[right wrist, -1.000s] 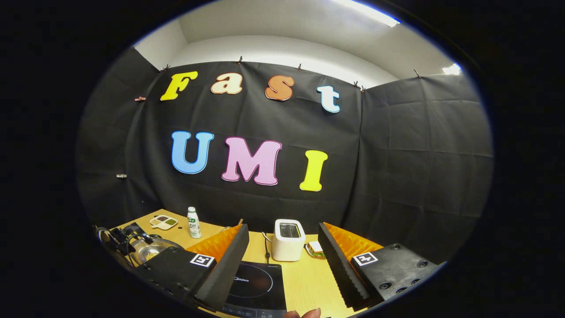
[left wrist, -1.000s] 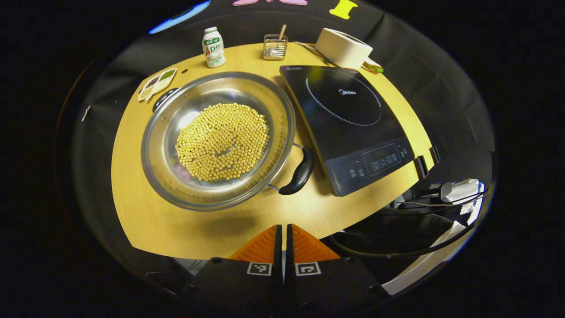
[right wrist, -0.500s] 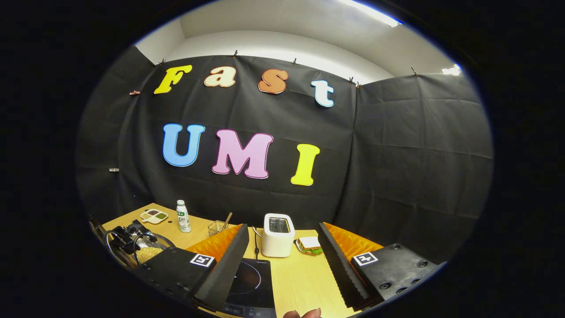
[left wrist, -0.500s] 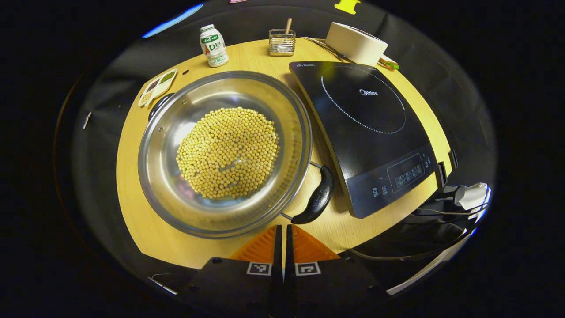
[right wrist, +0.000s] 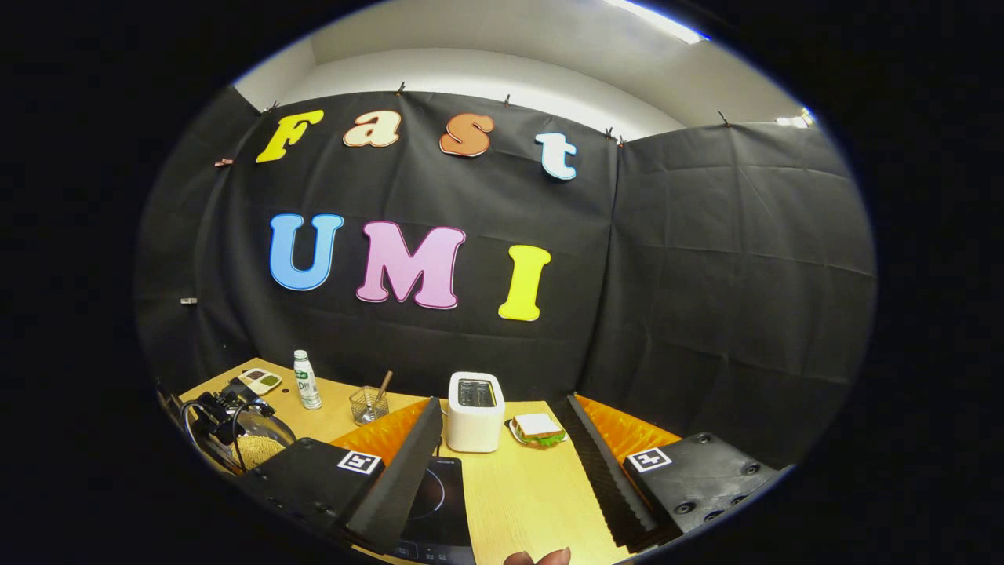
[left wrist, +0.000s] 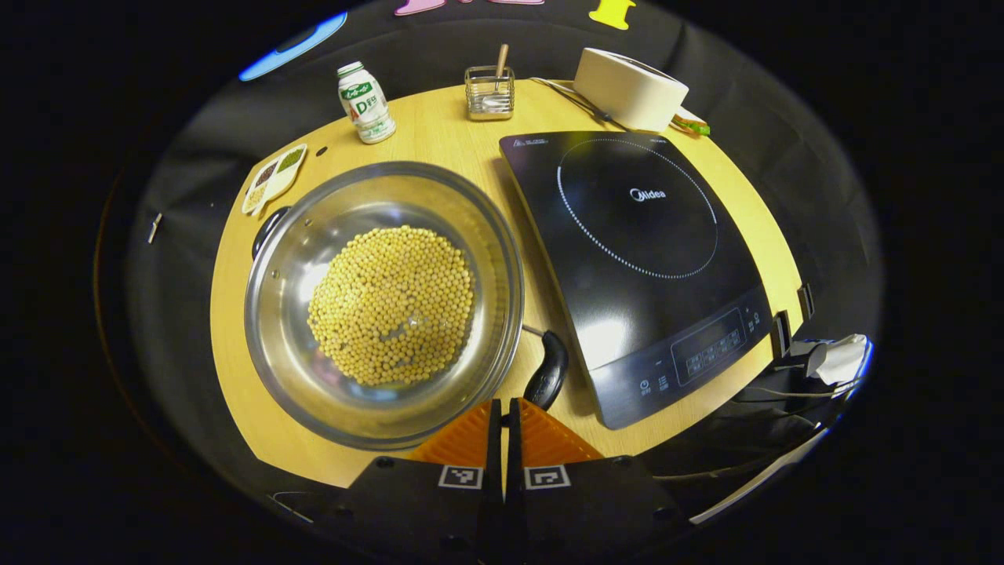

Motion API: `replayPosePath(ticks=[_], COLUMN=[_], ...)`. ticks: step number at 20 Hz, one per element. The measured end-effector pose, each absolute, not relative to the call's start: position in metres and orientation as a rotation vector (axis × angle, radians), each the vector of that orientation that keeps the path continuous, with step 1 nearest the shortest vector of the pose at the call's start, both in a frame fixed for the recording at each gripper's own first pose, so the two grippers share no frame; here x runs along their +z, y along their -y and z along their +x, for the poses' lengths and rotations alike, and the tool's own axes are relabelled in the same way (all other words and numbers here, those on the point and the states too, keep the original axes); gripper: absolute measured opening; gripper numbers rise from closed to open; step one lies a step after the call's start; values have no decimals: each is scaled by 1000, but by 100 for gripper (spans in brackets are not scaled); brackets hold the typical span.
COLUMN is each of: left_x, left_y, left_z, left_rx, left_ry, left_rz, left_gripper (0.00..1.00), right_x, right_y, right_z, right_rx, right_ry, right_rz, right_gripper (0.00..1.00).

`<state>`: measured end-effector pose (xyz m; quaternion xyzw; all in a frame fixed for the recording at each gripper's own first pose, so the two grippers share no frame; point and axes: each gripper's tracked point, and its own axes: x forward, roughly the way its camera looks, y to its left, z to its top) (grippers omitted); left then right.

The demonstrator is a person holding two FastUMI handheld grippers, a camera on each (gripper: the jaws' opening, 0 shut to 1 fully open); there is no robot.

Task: First push the handle of the pot to place it horizontally, then grasp the pot with both hands and set it on the induction cooktop.

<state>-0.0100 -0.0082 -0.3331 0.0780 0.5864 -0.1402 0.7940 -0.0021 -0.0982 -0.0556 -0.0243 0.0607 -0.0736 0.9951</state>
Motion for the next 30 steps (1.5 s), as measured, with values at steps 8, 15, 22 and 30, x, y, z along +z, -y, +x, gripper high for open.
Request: replayPosePath(ticks=[8, 15, 22, 30], left_x=[-352, -357, -353, -354], left_y=[-21, 4, 25, 37], left_z=[-43, -15, 26, 77], left_rx=[-299, -269, -237, -210], left_ry=[-1400, -1331, -1280, -1247], left_rz=[265, 210, 155, 138], left_gripper=[5, 5, 5, 5], right_x=[-63, -64, -68, -68], right_y=[104, 104, 126, 143], right_z=[0, -10, -17, -18], right_rx=[-161, -162, -218, -277], right_ry=[-133, -138, -153, -155], right_rz=[-44, -65, -55, -57], right_gripper=[98, 98, 98, 98])
